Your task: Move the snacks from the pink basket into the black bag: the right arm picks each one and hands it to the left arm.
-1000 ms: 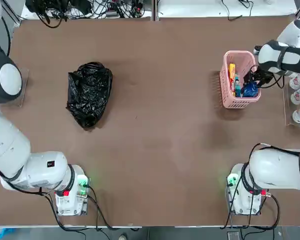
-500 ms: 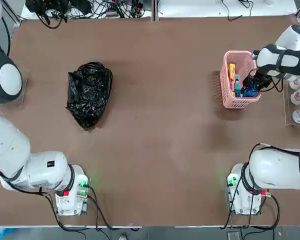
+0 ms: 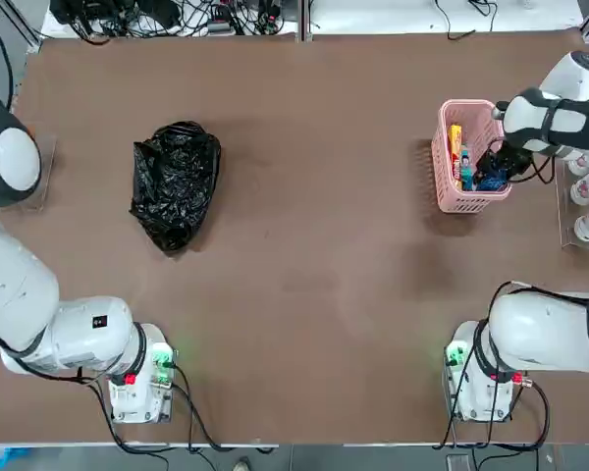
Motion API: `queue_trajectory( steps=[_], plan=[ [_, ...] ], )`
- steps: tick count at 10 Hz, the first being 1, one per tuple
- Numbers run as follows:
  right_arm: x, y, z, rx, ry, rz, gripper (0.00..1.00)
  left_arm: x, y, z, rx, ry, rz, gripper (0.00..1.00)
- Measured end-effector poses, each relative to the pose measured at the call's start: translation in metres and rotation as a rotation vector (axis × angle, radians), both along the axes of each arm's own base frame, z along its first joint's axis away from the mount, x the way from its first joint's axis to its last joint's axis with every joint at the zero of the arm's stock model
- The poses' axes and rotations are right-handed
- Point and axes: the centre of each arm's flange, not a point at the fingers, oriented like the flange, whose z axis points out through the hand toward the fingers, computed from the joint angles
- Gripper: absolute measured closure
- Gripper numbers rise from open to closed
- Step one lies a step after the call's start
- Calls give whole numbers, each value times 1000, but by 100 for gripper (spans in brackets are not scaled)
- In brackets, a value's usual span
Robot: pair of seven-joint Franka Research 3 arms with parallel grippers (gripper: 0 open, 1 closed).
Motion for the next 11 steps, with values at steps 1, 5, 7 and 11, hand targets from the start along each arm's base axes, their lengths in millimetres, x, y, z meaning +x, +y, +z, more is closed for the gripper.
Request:
queue_trajectory(
  steps=[1,5,7,11],
  plan=[
    [0,0,0,0,0,3,21,-5,-5,16,0,-27,-7,0],
    [0,0,0,1,-1,8,41,-12,-14,42,0,-76,-14,0],
    [0,0,1,0,-3,9,48,-12,-15,42,0,-77,-15,0],
    [1,2,1,1,1,16,53,-10,-13,40,0,-73,-7,0]
  ],
)
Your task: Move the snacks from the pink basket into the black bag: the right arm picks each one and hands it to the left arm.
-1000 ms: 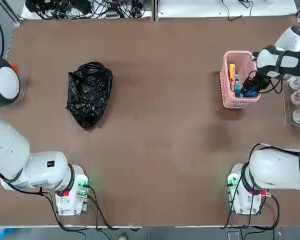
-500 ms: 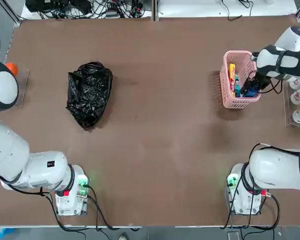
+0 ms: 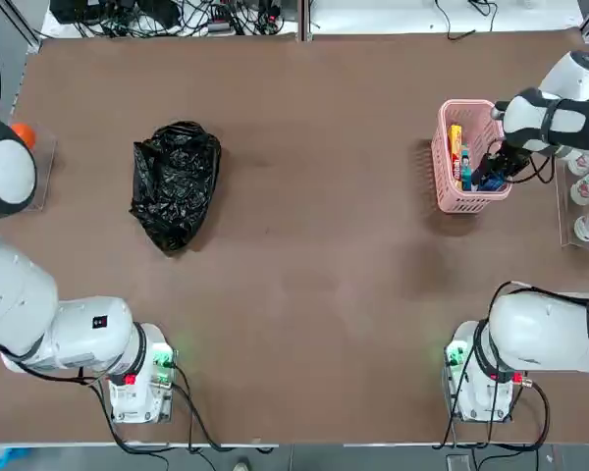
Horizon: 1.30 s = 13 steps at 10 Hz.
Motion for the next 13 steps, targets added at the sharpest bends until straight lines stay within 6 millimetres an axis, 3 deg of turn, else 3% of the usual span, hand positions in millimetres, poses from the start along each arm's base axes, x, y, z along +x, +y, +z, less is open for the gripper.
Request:
queue_trajectory(
  steps=[2,6,8,10,13],
  plan=[
    [1,1,3,7,22,7,53,3,7,-6,0,8,12,0],
    [15,5,29,19,55,37,53,26,11,-52,-9,57,15,0],
    [24,3,45,17,56,47,53,27,12,-56,-9,65,17,0],
    [39,1,78,2,58,68,53,27,6,-57,-8,67,6,0],
    [60,2,149,-5,57,91,53,39,9,-78,-8,70,9,0]
  ],
)
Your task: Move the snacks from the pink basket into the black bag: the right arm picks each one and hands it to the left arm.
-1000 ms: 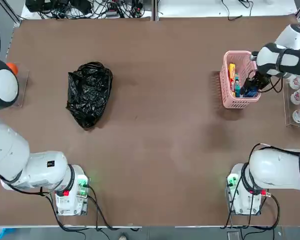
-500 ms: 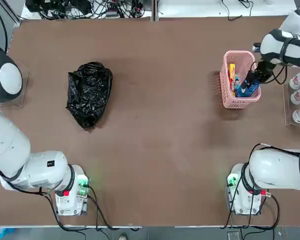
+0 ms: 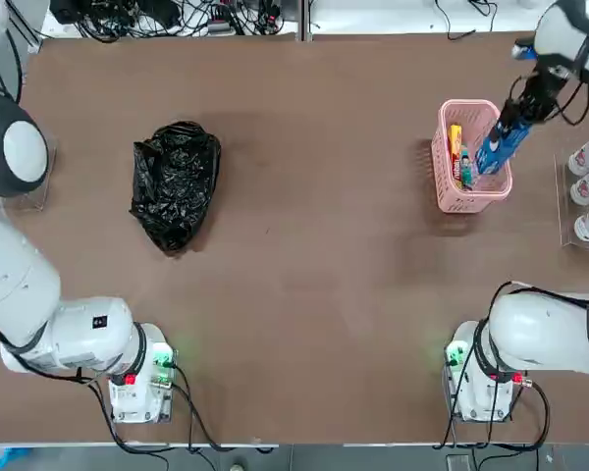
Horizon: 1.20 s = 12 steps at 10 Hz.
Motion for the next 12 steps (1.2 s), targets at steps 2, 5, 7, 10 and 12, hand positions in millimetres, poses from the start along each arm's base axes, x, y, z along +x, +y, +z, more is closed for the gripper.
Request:
queue_trajectory(
  steps=[2,5,7,10,12],
  plan=[
    [9,11,34,-1,-10,22,53,3,5,-7,-1,5,7,0],
    [18,30,63,43,-50,1,53,7,7,-9,-3,-13,11,0],
    [19,51,71,119,-32,-54,53,9,9,-7,-3,-33,14,0],
    [24,105,96,237,-17,-143,53,10,7,-8,-4,-34,11,0],
    [29,134,99,390,13,-211,53,11,4,-6,-5,-44,7,0]
  ],
)
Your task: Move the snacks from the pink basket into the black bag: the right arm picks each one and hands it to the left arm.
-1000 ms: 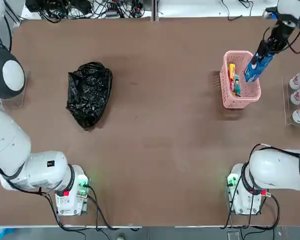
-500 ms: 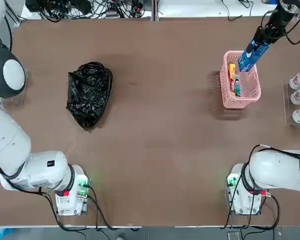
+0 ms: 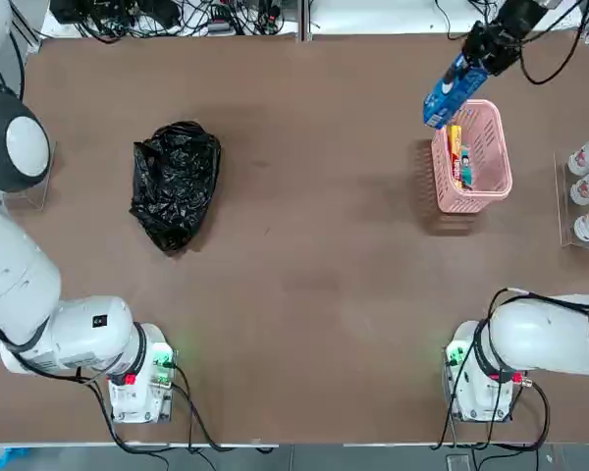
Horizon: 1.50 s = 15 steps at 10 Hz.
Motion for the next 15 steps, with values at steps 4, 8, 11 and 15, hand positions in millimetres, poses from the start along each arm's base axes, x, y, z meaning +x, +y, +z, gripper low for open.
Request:
queue_trajectory(
  steps=[4,8,11,15],
  plan=[
    [28,64,-3,202,-1,-45,53,-6,-30,22,-17,-28,95,0],
    [43,116,-11,482,59,-150,53,-21,-135,14,-17,24,396,0],
    [48,163,-21,639,105,-216,53,-34,-188,10,-62,88,669,0],
    [34,249,-37,724,96,-319,53,-45,-230,22,-174,241,1026,0]
  ],
)
